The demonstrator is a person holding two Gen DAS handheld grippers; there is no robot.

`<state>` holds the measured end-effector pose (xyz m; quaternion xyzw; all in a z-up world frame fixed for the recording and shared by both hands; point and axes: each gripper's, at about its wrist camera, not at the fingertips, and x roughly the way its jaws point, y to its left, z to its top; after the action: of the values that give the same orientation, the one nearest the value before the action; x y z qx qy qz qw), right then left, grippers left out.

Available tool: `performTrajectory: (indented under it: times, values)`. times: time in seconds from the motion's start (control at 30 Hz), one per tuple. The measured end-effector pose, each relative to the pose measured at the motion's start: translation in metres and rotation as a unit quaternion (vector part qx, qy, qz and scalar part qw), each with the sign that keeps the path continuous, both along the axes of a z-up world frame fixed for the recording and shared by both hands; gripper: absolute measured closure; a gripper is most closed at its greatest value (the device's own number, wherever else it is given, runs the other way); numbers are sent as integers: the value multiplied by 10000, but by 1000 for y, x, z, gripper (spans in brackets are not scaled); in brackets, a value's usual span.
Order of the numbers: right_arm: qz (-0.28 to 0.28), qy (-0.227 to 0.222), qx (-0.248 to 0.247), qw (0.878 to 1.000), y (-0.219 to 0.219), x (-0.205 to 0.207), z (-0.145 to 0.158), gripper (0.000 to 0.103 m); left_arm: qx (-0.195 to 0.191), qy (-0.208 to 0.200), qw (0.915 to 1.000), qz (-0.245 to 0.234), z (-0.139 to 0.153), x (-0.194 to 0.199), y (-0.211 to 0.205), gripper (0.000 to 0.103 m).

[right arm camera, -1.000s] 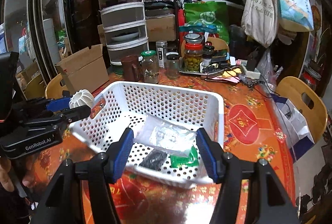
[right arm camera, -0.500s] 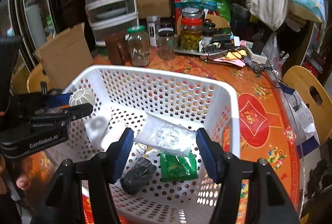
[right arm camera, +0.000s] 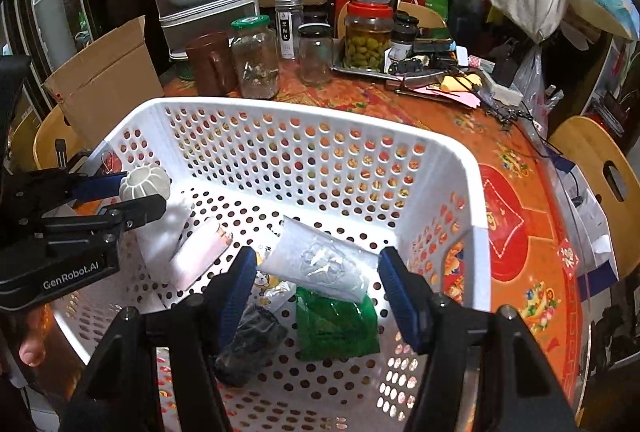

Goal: Organize soft objects

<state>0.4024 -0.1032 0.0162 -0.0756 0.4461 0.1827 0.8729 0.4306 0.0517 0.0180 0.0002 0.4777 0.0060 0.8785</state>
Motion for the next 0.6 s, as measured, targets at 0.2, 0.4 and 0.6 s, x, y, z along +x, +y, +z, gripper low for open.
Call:
performTrajectory:
  times: [0.2, 0.4, 0.6]
  values:
    - [46, -15, -43, 10000, 1, 0, -3, 39, 57, -21, 10000, -7, -3, -1, -4, 62]
    - [90, -119, 105, 9998, -3, -6, 1, 21, 5, -114, 9999, -28, 2, -7, -5, 43]
    - [57, -339, 291, 9990, -16, -21, 13, 7, 101, -437, 9990, -79, 19, -24, -5, 25]
